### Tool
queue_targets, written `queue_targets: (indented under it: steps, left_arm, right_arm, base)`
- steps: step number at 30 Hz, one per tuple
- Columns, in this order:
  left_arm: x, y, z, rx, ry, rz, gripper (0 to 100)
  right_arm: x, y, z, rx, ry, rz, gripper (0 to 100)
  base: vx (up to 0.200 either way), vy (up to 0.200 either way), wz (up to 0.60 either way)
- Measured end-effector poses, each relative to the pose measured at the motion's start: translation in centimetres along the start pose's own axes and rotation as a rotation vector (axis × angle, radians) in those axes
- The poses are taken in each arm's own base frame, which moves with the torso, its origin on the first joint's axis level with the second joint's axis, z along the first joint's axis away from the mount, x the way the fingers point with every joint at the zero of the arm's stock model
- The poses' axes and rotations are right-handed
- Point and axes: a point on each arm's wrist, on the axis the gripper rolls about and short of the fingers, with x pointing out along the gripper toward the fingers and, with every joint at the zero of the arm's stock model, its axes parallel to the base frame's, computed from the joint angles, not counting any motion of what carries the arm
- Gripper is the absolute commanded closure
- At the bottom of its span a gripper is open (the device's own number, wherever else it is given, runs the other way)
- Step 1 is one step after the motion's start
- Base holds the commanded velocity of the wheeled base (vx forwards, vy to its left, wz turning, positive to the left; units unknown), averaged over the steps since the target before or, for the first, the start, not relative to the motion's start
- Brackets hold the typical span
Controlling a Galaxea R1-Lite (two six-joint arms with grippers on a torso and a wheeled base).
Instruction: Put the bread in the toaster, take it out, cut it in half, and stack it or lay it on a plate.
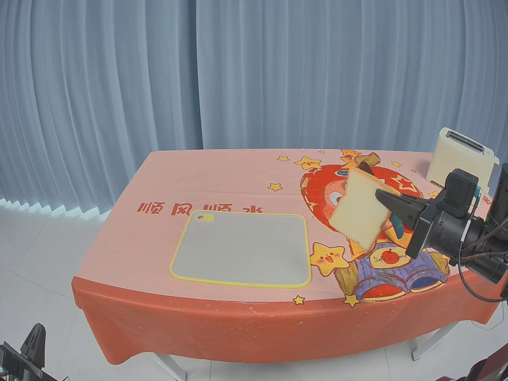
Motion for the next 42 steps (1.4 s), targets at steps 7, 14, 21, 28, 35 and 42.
queue_targets:
  steps: [7,14,21,28,35,42]
  left_arm:
    - [0.0,0.0,0.0,0.000,0.000,-0.001,100]
    - [0.0,0.0,0.0,0.000,0.000,0.000,100]
    - [0.0,0.0,0.0,0.000,0.000,0.000,100]
    - [0.0,0.0,0.0,0.000,0.000,0.000,100]
    - [0.0,0.0,0.0,0.000,0.000,0.000,100]
    - [0.0,0.0,0.0,0.000,0.000,0.000,100]
  right_arm:
    - [0.0,0.0,0.0,0.000,0.002,0.000,100]
    - [0.1,0.0,-0.1,0.000,0.004,0.001,100]
    - [0.0,0.1,-0.2,0.000,0.010,0.005,100]
    - [0.1,0.3,-0.3,0.033,0.013,0.014,100]
    - [0.6,0.4,-0.3,0.077,0.017,0.016,100]
    - [1.4,0.8,-0.1,0.185,0.018,0.031,100]
  base:
    - [0.000,0.000,0.00]
    - [0.000,0.000,0.00]
    - [0.000,0.000,0.00]
    - [0.000,0.000,0.00]
    - [0.000,0.000,0.00]
    - [0.000,0.000,0.00]
